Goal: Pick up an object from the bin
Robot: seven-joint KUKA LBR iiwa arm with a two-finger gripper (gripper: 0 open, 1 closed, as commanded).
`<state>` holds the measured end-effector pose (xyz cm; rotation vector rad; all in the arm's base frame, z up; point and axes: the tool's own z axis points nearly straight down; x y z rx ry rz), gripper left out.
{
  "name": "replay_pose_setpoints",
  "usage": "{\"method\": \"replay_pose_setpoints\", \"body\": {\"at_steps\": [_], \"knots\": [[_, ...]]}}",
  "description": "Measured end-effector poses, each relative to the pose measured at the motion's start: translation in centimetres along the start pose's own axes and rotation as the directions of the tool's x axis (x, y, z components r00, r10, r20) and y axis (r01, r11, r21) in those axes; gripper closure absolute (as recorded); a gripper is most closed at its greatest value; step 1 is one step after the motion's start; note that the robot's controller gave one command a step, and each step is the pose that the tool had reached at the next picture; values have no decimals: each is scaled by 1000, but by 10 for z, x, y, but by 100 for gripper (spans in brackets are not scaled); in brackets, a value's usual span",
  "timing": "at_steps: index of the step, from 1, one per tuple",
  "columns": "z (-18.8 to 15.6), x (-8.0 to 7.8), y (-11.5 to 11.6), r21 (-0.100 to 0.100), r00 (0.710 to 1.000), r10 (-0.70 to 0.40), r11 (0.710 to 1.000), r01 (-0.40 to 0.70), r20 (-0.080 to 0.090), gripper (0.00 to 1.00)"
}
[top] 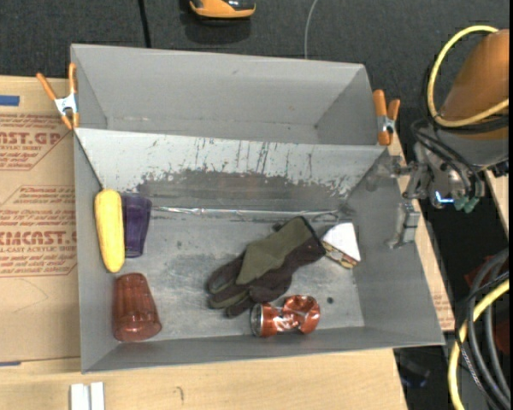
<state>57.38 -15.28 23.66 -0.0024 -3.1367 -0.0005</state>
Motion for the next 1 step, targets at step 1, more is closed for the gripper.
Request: {"method": "replay_pose_setpoints", "body": {"at_steps": [1], "knots": [[-5,-2,1,2,1000,-2,1000,2,8,0]]}}
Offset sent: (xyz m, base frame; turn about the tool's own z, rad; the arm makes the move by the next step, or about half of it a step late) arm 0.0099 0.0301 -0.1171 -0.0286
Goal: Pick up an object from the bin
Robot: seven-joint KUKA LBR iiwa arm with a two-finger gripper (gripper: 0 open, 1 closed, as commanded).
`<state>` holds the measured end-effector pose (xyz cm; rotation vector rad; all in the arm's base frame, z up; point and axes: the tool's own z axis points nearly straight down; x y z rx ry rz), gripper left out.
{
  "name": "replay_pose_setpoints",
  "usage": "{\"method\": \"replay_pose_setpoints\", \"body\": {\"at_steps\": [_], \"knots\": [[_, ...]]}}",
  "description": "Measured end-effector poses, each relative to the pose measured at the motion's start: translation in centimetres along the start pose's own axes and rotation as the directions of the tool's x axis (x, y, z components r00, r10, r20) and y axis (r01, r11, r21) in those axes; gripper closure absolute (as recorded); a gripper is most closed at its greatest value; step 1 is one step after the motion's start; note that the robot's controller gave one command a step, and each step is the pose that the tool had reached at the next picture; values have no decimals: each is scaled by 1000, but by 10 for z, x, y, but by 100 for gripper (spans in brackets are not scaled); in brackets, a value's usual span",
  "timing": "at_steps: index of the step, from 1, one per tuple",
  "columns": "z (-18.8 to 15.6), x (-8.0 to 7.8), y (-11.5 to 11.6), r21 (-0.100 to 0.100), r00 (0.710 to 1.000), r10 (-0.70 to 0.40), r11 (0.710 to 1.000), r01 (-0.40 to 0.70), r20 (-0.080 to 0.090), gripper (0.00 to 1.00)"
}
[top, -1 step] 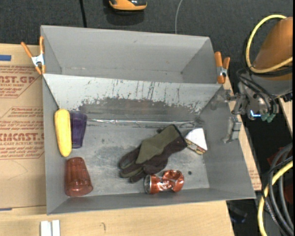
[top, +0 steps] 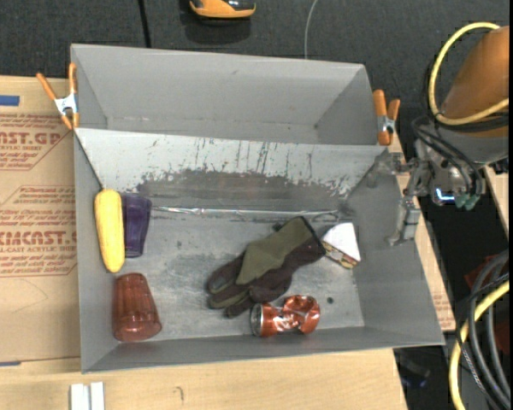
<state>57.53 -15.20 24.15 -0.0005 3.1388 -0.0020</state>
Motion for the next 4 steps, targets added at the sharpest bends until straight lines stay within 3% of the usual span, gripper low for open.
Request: {"method": "replay_pose_setpoints", "body": {"at_steps": [1,2,3,4], "knots": [[48,-5,11,2,1000,-9,1000,9,7,0],[98,36,53,-3,1000,28,1000,-28,-6,0],[124,23,58,1,995,-97,995,97,5,0],[165,22,80,-1,956,-294,956,294,1,0]]}}
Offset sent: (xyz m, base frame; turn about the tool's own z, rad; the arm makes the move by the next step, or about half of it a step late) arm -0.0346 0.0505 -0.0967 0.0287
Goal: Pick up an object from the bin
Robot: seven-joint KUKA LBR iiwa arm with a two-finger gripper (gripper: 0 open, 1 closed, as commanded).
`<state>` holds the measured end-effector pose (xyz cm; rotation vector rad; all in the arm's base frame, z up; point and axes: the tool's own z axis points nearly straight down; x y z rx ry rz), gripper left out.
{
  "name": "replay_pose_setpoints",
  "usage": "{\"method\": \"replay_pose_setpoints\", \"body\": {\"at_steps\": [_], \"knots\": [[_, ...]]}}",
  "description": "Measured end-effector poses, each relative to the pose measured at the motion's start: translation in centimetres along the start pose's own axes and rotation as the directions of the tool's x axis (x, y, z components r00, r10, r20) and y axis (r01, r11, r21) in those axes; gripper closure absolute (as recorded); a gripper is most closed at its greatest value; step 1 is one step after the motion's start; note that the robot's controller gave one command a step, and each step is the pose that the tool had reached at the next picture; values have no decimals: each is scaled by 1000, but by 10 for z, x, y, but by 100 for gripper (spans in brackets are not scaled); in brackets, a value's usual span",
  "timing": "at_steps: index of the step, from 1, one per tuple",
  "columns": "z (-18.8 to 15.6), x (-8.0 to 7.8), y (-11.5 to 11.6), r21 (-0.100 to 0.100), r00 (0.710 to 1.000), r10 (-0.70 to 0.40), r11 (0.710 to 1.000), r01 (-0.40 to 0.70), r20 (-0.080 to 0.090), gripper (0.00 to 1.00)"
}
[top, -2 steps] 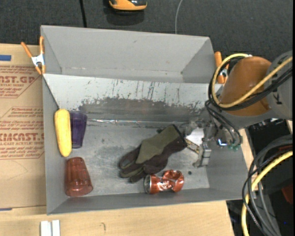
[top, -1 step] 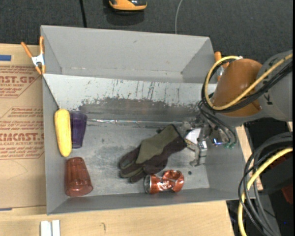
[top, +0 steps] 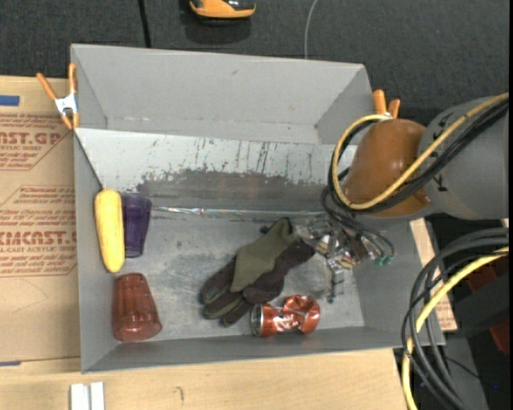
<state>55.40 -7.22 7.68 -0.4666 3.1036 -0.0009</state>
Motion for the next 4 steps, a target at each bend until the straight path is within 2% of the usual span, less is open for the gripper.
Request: {"method": "replay_pose_setpoints", "body": {"at_steps": [1,3,4], "knots": [[5,-6,-8,-1,999,-47,999,47,0,100],[7,-3,-9,-1,999,-46,999,46,1,100],[2,-9,-4,0,999,-48,999,48,-1,100]]}}
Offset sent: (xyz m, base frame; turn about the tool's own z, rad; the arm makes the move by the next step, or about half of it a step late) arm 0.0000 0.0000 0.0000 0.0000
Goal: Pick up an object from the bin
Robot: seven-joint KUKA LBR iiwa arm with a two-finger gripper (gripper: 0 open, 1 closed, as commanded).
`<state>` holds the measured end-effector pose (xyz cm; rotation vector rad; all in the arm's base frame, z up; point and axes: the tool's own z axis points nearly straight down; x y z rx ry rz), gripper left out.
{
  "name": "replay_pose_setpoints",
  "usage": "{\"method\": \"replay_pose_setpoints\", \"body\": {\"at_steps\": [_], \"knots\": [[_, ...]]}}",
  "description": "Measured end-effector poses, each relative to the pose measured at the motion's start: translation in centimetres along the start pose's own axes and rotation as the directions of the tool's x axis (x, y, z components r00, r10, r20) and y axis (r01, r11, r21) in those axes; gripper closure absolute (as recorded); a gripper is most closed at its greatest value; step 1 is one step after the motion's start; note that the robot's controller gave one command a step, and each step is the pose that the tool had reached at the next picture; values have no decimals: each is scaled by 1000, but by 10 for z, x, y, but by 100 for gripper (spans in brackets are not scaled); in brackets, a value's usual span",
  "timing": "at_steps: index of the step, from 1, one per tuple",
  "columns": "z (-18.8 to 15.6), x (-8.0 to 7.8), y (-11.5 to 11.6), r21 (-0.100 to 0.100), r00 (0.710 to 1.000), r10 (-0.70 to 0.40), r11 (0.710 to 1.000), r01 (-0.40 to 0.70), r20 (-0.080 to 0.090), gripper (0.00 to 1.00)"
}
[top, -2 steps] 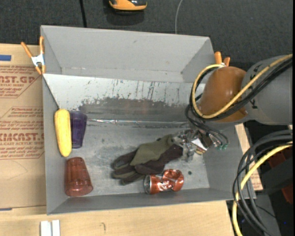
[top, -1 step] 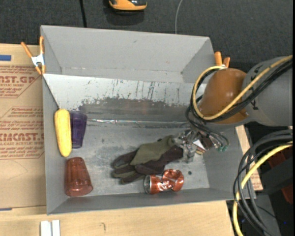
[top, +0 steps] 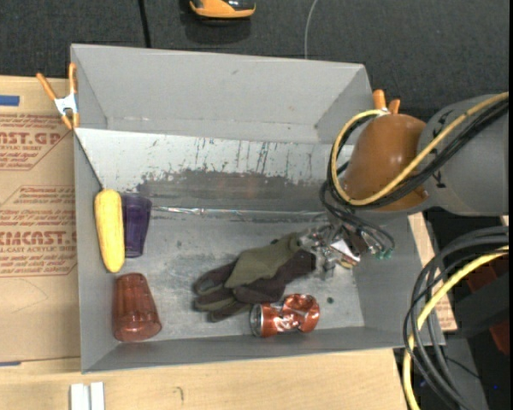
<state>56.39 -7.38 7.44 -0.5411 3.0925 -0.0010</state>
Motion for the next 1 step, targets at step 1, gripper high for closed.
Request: {"method": "replay_pose_setpoints", "body": {"at_steps": [1], "knots": [[3,8,2,-1,1000,2,1000,-2,1,100]]}}
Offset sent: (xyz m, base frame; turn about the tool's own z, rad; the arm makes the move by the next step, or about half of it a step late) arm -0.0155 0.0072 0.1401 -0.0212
